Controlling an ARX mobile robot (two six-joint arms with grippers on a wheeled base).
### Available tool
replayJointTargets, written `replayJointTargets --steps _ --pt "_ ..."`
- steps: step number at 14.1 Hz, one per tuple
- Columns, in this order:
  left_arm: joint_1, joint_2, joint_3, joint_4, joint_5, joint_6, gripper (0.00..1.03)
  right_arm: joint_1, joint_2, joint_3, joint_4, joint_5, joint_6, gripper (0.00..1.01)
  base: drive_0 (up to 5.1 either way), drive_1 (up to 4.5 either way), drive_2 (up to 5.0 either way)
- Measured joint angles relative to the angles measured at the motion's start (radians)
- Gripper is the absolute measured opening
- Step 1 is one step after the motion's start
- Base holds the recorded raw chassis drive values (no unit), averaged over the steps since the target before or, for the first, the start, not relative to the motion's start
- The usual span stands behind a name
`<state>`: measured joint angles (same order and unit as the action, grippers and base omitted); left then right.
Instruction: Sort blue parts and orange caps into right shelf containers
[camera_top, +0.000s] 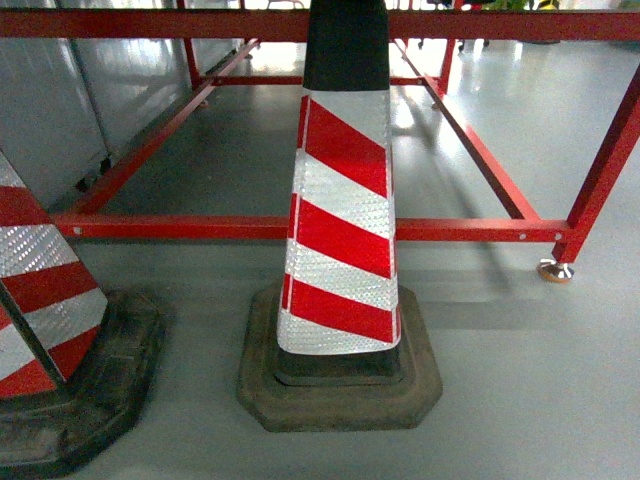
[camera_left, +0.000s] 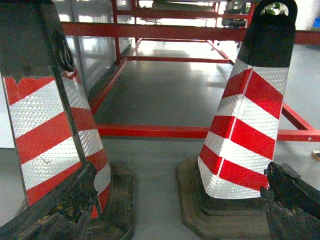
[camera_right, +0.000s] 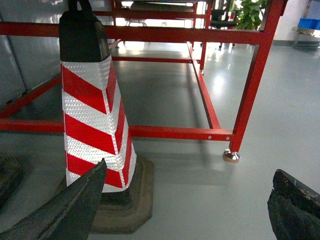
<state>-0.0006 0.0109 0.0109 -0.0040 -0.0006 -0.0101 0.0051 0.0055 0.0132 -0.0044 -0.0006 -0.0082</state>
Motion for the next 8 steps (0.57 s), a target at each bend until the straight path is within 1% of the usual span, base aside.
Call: replayJointTargets --steps 8 --pt "0.0 0.0 0.0 0.0 0.0 0.0 0.98 0.0 0.0 0.0 0.0 0.0 0.0 0.98 0.0 0.0 0.0"
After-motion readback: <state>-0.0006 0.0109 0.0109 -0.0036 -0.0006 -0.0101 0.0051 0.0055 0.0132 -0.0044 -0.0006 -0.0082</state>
